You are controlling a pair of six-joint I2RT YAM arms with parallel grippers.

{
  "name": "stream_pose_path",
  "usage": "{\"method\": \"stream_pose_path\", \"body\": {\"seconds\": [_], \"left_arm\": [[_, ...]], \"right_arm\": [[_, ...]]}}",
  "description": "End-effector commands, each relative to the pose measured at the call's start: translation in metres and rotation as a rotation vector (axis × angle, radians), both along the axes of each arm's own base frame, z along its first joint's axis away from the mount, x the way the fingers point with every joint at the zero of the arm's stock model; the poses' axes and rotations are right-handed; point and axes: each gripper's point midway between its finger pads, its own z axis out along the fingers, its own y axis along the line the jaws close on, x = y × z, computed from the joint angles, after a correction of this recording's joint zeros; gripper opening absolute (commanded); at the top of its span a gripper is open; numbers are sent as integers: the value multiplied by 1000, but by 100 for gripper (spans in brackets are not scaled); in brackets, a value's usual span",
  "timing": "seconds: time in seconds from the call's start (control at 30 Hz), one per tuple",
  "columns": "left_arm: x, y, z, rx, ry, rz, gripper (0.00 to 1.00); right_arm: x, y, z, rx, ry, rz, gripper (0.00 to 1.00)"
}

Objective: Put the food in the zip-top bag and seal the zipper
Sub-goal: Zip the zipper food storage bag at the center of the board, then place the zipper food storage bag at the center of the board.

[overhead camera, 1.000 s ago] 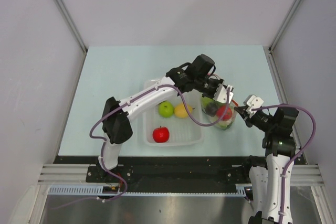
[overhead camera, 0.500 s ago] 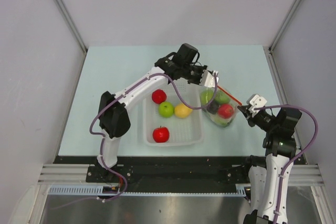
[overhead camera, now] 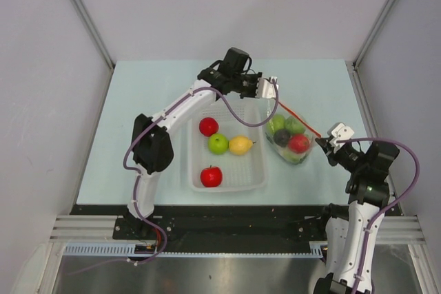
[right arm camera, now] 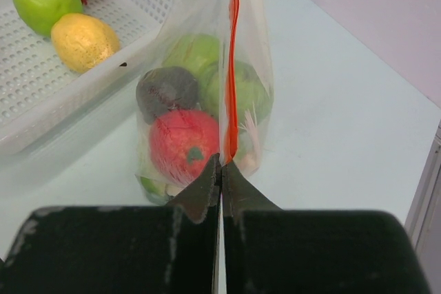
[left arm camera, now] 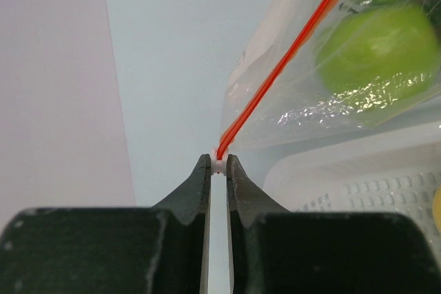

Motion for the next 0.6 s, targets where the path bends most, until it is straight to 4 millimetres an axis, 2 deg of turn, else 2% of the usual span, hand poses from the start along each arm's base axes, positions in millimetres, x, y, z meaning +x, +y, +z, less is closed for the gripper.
{"method": "stream_pose_path", "body": {"seconds": [0.0,0.07,0.1,0.17,0.2,0.23,0.3,0.33,0.4,0.43,0.5,0.57], "left_arm": [[54,28,51,-87,-132,163,9],[57,20,57,-141,-105,180,9],[58,16,71,-176,-111,177,9],[62,2,71,-215,-88,193,9],[65,-2,81,-241,-104,218,8],[67,-14,89,-279,-136,220,8],[74,-24,93,-323,-158,262,8],[78,-32,104,-365,-205,285,8],[83,-42,102,-391,-222,308,9],[85,-46,109,-420,-258,330,9],[91,-51,104,-437,-271,355,9],[97,-52,111,-480,-286,383,9]], "right_arm": [[6,-9,13,0,-33,-42,0],[14,-16,17,8,-44,-76,0],[17,-18,20,28,-40,-93,0],[28,-26,32,27,-85,-125,0],[35,-31,32,39,-82,-141,0],[43,-37,43,35,-130,-166,0],[59,-48,48,48,-148,-204,0],[68,-56,63,26,-219,-231,0],[83,-68,70,0,-273,-261,0],[90,-75,73,-14,-295,-283,0],[104,-87,76,-37,-321,-316,0],[110,-94,85,-59,-349,-334,0]]}}
